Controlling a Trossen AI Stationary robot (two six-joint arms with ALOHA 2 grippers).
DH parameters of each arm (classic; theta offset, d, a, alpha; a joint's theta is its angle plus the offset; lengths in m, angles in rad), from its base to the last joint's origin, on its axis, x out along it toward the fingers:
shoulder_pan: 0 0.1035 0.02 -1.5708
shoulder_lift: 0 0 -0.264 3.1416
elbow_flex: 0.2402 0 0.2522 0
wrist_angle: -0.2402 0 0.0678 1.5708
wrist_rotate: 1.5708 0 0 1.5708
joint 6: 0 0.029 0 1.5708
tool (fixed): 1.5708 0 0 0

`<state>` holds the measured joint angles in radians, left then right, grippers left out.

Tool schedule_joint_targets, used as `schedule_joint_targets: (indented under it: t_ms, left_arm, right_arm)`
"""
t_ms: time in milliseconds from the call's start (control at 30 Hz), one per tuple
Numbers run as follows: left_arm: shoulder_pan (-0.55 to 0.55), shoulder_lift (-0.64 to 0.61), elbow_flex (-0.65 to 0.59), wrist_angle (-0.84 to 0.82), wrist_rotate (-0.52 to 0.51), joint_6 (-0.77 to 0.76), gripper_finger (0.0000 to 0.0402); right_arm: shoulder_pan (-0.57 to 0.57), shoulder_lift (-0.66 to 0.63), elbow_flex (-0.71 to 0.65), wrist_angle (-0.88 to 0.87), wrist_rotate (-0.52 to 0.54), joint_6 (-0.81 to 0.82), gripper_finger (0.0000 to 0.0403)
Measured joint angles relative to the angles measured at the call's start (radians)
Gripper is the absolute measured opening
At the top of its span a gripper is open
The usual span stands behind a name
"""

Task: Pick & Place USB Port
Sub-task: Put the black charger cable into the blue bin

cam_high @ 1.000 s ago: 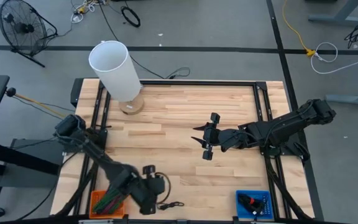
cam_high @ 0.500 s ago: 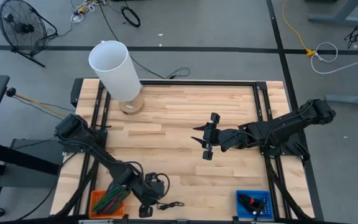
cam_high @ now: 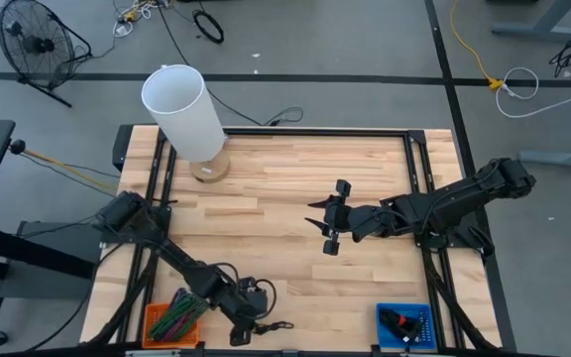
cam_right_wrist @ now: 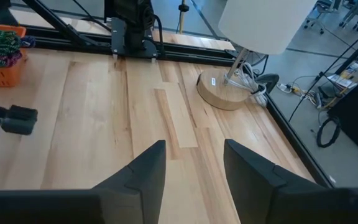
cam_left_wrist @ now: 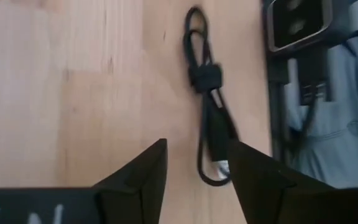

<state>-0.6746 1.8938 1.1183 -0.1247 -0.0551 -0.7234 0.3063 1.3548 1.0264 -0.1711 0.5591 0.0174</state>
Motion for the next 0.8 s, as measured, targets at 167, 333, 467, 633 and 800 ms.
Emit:
schedule_joint_targets:
  t_ms: [167,333,467,633,800]
  left_arm:
    - [0.005,0.053,0.0,0.03,0.016,-0.047,0.0183]
    - [0.01,0.064,0.0,0.101,0.021,-0.045,0.0183]
    - [0.01,0.087,0.002,0.126,0.045,-0.076,0.0182]
    - [0.011,0.115,0.005,0.141,0.071,-0.095,0.0179]
    - [0.012,0.118,0.003,0.132,0.067,-0.101,0.0121]
  right_arm:
    - [0.0,0.0,0.0,0.0,0.0,0.004,0.0164]
    - [0.0,0.0,0.0,-0.001,0.0,0.005,0.0164]
    - [0.0,0.0,0.0,-0.002,0.0,0.005,0.0164]
    - [0.0,0.0,0.0,-0.001,0.0,0.008,0.0164]
    - [0.0,0.0,0.0,-0.001,-0.001,0.008,0.0164]
